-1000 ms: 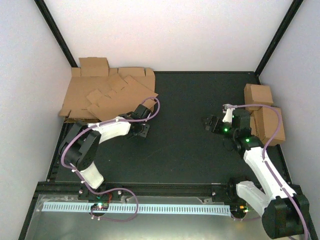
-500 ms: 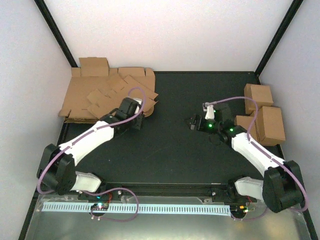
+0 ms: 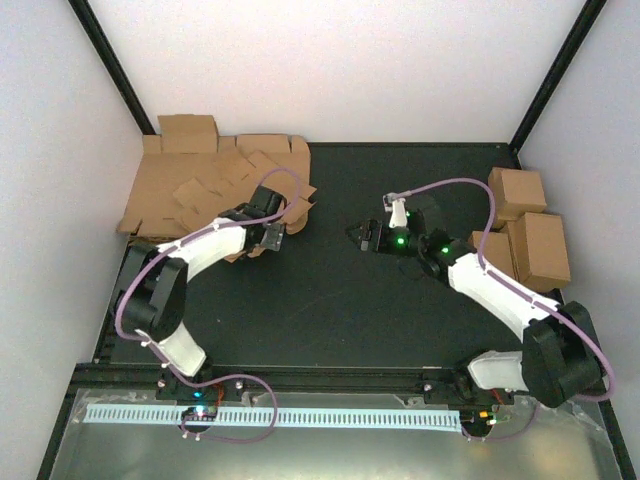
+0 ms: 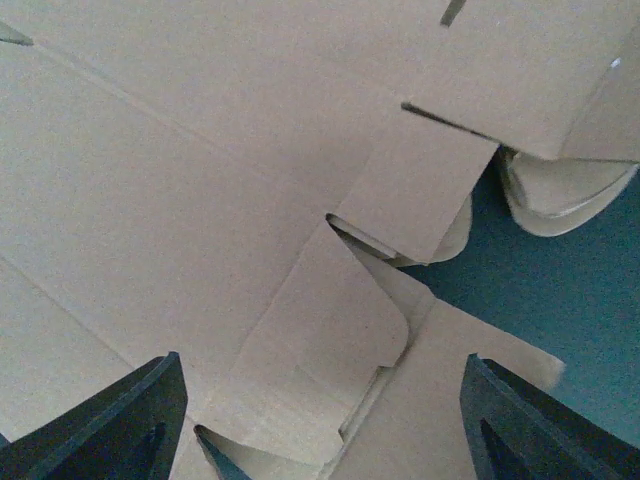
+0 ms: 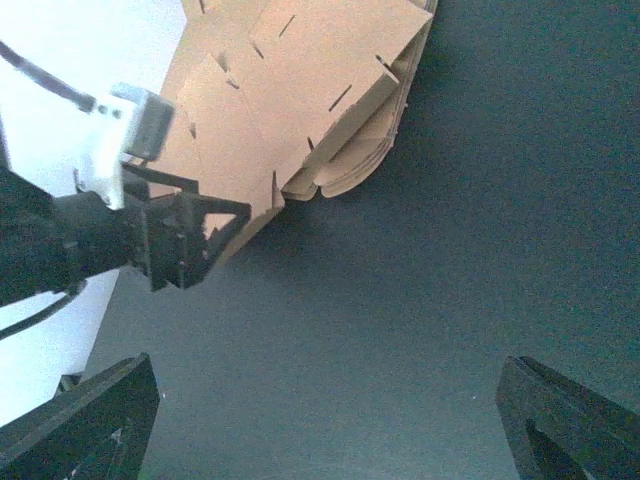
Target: Fold the paper box
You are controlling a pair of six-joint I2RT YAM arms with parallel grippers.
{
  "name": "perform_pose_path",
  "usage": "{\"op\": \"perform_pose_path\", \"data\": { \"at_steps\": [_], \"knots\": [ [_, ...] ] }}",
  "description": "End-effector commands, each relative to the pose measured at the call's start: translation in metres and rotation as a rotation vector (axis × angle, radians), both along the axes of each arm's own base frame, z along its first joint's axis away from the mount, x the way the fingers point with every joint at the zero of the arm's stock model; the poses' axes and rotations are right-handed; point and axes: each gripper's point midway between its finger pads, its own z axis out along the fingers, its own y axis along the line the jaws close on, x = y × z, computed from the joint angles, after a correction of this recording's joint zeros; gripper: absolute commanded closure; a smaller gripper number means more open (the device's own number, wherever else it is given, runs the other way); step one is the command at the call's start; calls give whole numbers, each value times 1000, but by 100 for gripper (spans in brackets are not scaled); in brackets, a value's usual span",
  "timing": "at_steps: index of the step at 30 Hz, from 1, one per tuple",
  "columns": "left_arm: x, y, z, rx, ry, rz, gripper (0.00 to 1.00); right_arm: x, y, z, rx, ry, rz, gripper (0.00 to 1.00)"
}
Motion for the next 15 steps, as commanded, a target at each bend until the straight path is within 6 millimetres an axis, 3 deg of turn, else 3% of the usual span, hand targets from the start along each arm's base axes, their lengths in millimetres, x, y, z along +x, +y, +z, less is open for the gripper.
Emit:
{"op": "perform_pose_path", "data": {
  "at_steps": [1, 4, 9, 15],
  "knots": [
    [11, 3, 1, 120, -2, -21, 21, 6, -6, 18, -27, -69, -23, 4],
    [14, 8, -11, 172, 31, -11, 21, 4, -6, 18, -21, -68, -25, 4],
    [9, 0, -30, 158, 100, -56, 19, 3, -9, 18, -23, -70, -33, 4],
    [8, 19, -42, 307, 125, -11, 19, 4, -9, 21, -25, -76, -35, 4]
  ]
}}
